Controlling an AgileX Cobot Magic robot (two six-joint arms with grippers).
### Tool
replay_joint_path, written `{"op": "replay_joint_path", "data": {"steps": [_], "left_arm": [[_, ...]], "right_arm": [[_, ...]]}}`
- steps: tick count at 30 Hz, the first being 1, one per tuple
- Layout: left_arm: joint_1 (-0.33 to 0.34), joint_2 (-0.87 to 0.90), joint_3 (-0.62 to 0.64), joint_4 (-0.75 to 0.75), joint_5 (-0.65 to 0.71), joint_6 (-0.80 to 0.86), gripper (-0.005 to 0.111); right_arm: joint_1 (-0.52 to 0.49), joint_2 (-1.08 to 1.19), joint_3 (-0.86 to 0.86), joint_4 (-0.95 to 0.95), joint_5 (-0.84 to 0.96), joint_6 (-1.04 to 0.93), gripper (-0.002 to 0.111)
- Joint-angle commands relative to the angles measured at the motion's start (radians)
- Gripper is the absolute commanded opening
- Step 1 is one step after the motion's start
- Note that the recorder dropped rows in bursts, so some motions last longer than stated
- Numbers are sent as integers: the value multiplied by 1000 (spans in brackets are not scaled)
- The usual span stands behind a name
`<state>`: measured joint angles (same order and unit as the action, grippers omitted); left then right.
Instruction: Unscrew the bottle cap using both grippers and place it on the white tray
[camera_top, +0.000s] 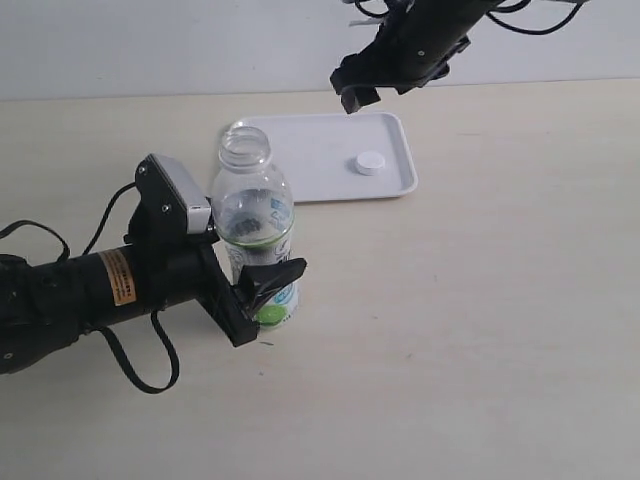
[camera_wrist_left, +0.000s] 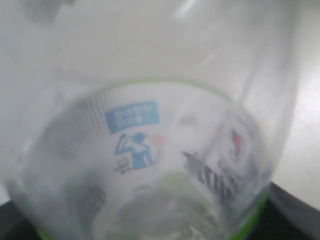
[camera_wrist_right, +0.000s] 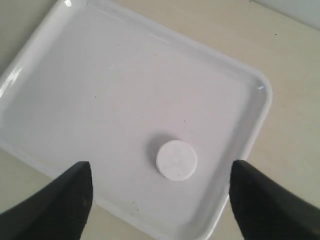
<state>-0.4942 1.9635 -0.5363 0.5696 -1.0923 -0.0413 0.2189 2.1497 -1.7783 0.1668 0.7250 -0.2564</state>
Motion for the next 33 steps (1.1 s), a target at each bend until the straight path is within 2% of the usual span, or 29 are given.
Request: {"op": "replay_joint_path", "data": {"steps": [1, 9, 18, 25, 28, 31, 33], "left_arm": [[-4, -30, 1, -7, 0, 8, 75], [19, -86, 61, -8, 1, 30, 75], [51, -161, 195, -4, 10, 47, 75], [51, -234, 287, -13, 10, 63, 72], [51, -274, 322, -15, 10, 60, 60], [51, -332, 364, -36, 10, 16, 36], [51, -383, 402, -70, 10, 0, 16]], "right_arm": [[-5, -52, -6, -19, 63, -5, 71], [-5, -115, -6, -21, 121, -3, 71], [-5, -197, -1, -17, 195, 26, 71], [-5, -354, 127, -17, 198, 40, 64], [-5, -443, 232, -9, 184, 42, 59], [-5, -556, 371, 1, 138, 42, 47], [-5, -644, 480, 16, 86, 42, 35]]}}
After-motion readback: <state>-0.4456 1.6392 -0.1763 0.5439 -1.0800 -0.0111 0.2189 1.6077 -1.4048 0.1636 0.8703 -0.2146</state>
